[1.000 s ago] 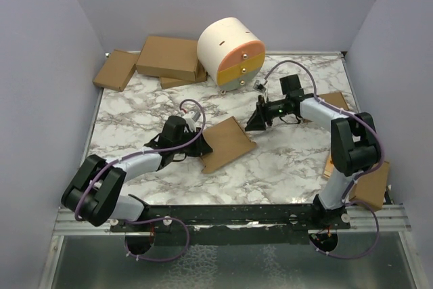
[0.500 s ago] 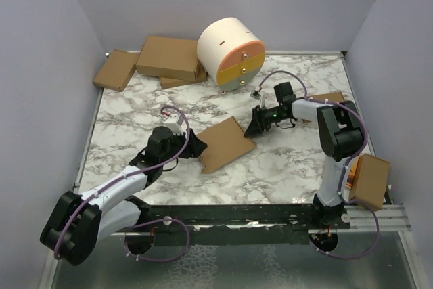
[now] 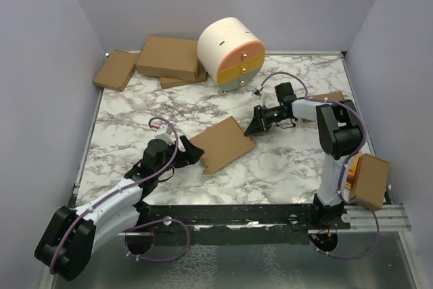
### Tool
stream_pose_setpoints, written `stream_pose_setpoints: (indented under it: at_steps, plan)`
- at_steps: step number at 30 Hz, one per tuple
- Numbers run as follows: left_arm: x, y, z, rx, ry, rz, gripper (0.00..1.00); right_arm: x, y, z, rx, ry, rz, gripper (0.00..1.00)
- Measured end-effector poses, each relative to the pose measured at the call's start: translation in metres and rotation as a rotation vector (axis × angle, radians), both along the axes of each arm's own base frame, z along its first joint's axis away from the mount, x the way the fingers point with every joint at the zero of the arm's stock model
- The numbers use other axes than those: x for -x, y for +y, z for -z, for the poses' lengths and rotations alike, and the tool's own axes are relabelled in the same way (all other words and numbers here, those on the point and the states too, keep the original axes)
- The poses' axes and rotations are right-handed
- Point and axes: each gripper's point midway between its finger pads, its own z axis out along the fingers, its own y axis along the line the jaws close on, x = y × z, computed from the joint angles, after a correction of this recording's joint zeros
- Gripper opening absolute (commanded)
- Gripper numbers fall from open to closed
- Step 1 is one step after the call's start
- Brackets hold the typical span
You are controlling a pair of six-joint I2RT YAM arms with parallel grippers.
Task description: Fold the paper box
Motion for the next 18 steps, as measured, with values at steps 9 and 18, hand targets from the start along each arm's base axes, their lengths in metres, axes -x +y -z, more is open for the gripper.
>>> stream_pose_setpoints:
  at_steps: [9, 18]
  plan:
    - [0.005, 0.000, -0.002, 0.142, 0.026, -0.071, 0.88, -0.006, -0.008, 0.000, -0.017, 0.045, 0.045, 0.13]
    - [0.000, -0.006, 0.006, 0.228, 0.085, -0.113, 0.89, -0.007, -0.011, 0.001, -0.048, 0.081, 0.061, 0.13]
